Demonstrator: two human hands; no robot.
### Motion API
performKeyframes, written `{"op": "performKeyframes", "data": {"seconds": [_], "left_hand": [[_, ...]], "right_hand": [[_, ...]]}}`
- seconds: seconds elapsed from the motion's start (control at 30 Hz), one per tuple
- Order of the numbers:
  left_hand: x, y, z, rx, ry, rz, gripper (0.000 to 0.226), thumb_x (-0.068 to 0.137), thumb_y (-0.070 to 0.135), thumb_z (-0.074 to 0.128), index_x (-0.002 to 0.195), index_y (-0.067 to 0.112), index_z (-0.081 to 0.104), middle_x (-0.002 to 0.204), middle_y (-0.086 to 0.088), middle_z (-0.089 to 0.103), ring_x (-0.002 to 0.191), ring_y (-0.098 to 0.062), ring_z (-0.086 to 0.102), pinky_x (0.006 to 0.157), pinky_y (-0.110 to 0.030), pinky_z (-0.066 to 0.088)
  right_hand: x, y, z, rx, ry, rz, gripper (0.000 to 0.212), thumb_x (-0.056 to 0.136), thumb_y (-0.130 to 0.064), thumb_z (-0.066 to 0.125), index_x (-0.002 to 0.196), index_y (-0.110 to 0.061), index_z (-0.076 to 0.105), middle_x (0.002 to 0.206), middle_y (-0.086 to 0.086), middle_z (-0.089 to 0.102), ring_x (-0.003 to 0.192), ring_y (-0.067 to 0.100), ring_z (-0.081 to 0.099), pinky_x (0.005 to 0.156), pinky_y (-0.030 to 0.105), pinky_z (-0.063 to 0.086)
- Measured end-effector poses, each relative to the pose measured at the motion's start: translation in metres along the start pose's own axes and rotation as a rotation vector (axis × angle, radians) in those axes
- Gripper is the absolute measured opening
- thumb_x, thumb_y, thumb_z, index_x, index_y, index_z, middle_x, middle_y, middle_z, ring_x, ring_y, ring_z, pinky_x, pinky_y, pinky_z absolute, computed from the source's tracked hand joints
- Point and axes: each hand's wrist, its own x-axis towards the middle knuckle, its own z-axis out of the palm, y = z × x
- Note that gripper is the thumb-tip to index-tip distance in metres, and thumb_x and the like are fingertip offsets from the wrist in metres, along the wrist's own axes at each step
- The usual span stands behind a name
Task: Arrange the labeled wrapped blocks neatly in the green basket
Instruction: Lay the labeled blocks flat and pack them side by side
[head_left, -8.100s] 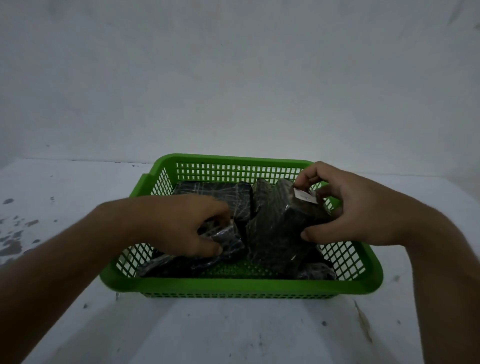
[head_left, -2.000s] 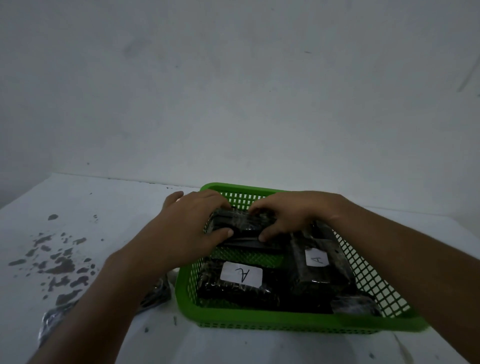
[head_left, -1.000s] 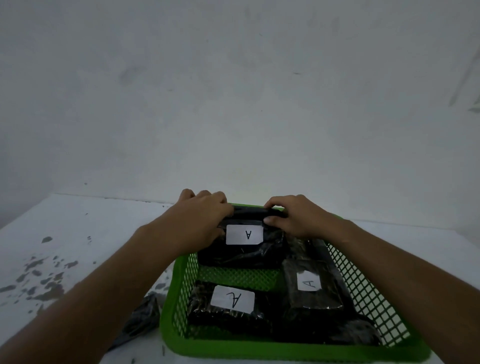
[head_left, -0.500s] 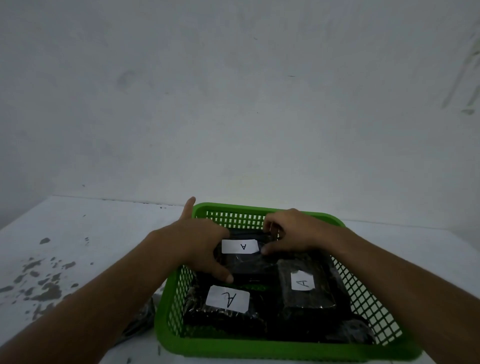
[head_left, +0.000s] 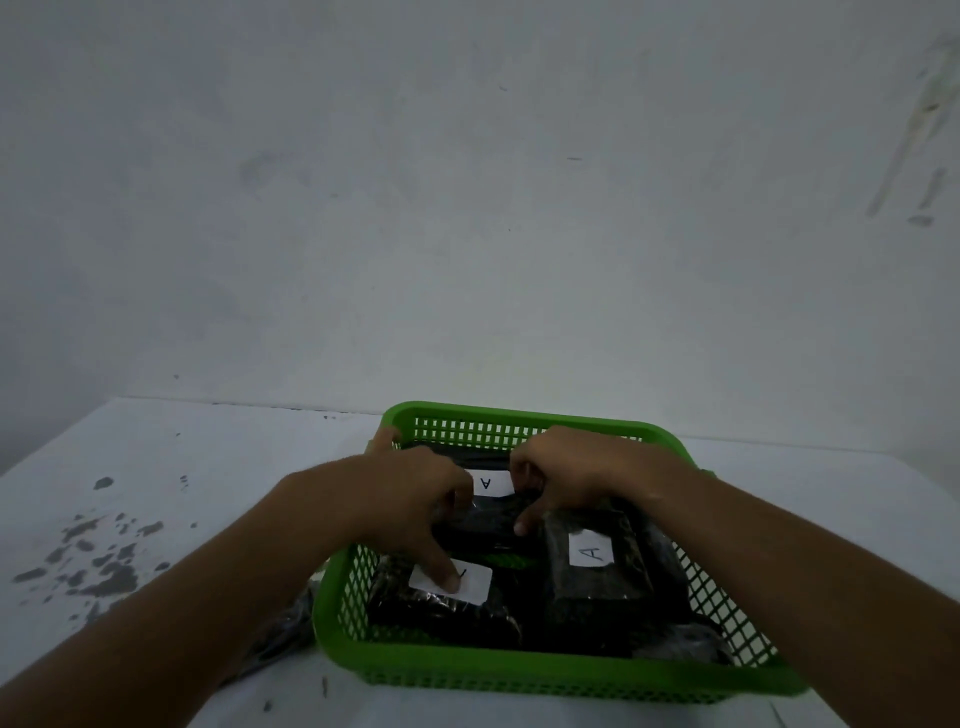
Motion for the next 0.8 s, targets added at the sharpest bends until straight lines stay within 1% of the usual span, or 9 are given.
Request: {"op": "performKeyframes", "data": {"seconds": [0.17, 0.23, 0.37, 0.47, 0.53, 0.6, 0.67, 0.73, 0.8], "left_hand": [[-0.012, 0.009, 0.008, 0.026, -0.087, 0.015, 0.063, 0.056, 0.058, 0.08, 0.106, 0.027, 0.057, 0.105, 0.008, 0.064, 0.099, -0.014, 0.055, 0.1, -0.044, 0.02], [-0.014, 0.01, 0.011, 0.077, -0.048, 0.036, 0.057, 0.06, 0.059, 0.077, 0.103, 0.026, 0.057, 0.102, 0.007, 0.063, 0.099, -0.015, 0.056, 0.097, -0.043, 0.016], [-0.013, 0.01, 0.014, 0.272, 0.087, 0.035, 0.046, 0.072, 0.057, 0.067, 0.101, 0.022, 0.058, 0.103, 0.002, 0.064, 0.101, -0.018, 0.059, 0.104, -0.047, 0.012], [-0.012, 0.013, 0.017, 0.334, 0.115, -0.006, 0.045, 0.074, 0.058, 0.063, 0.099, 0.021, 0.057, 0.103, 0.001, 0.063, 0.1, -0.02, 0.06, 0.107, -0.05, 0.009], [-0.01, 0.015, 0.019, 0.345, 0.121, -0.013, 0.046, 0.074, 0.058, 0.064, 0.102, 0.021, 0.057, 0.106, 0.002, 0.063, 0.103, -0.019, 0.059, 0.106, -0.049, 0.012], [-0.008, 0.016, 0.019, 0.313, 0.123, -0.005, 0.046, 0.075, 0.056, 0.064, 0.105, 0.022, 0.056, 0.109, 0.002, 0.062, 0.105, -0.019, 0.058, 0.104, -0.046, 0.02], [-0.006, 0.018, 0.016, 0.186, 0.131, 0.015, 0.042, 0.079, 0.051, 0.064, 0.107, 0.022, 0.055, 0.107, 0.002, 0.058, 0.102, -0.018, 0.057, 0.096, -0.038, 0.035], [0.0, 0.022, 0.01, 0.021, 0.19, 0.075, 0.031, 0.082, 0.044, 0.063, 0.103, 0.022, 0.058, 0.1, 0.004, 0.057, 0.094, -0.016, 0.058, 0.083, -0.032, 0.047], [0.008, 0.026, 0.007, -0.103, 0.287, 0.129, 0.022, 0.086, 0.038, 0.062, 0.102, 0.023, 0.061, 0.099, 0.007, 0.058, 0.092, -0.012, 0.058, 0.08, -0.031, 0.05]], "right_hand": [[-0.015, 0.008, -0.003, 0.128, 0.106, -0.002, 0.034, 0.082, -0.052, 0.068, 0.099, -0.023, 0.063, 0.101, -0.004, 0.064, 0.093, 0.014, 0.06, 0.078, 0.03, 0.05], [-0.023, 0.013, -0.002, 0.128, 0.138, 0.001, 0.034, 0.085, -0.054, 0.063, 0.102, -0.023, 0.063, 0.103, -0.005, 0.064, 0.091, 0.011, 0.059, 0.075, 0.027, 0.047], [-0.045, 0.027, -0.001, 0.141, 0.216, 0.001, 0.028, 0.086, -0.052, 0.062, 0.098, -0.027, 0.065, 0.091, -0.014, 0.062, 0.079, -0.002, 0.054, 0.065, 0.018, 0.039], [-0.065, 0.041, -0.001, 0.187, 0.277, 0.017, 0.021, 0.089, -0.043, 0.063, 0.1, -0.026, 0.067, 0.096, -0.012, 0.068, 0.088, 0.003, 0.062, 0.076, 0.026, 0.05], [-0.078, 0.05, -0.002, 0.203, 0.291, 0.043, 0.014, 0.091, -0.035, 0.063, 0.1, -0.025, 0.067, 0.096, -0.009, 0.069, 0.088, 0.006, 0.063, 0.078, 0.028, 0.051], [-0.09, 0.059, -0.003, 0.172, 0.316, 0.084, 0.011, 0.091, -0.033, 0.064, 0.098, -0.025, 0.067, 0.094, -0.008, 0.069, 0.084, 0.005, 0.062, 0.073, 0.024, 0.048], [-0.1, 0.066, -0.002, 0.128, 0.345, 0.15, 0.015, 0.089, -0.036, 0.065, 0.098, -0.024, 0.066, 0.093, -0.007, 0.069, 0.079, 0.005, 0.06, 0.067, 0.022, 0.045], [-0.11, 0.068, 0.001, 0.109, 0.369, 0.218, 0.023, 0.086, -0.047, 0.065, 0.096, -0.026, 0.063, 0.091, -0.006, 0.069, 0.076, 0.006, 0.06, 0.067, 0.026, 0.048], [-0.116, 0.063, 0.008, 0.032, 0.366, 0.268, 0.039, 0.081, -0.063, 0.061, 0.099, -0.028, 0.06, 0.092, -0.005, 0.069, 0.079, 0.011, 0.062, 0.07, 0.031, 0.051]]}}
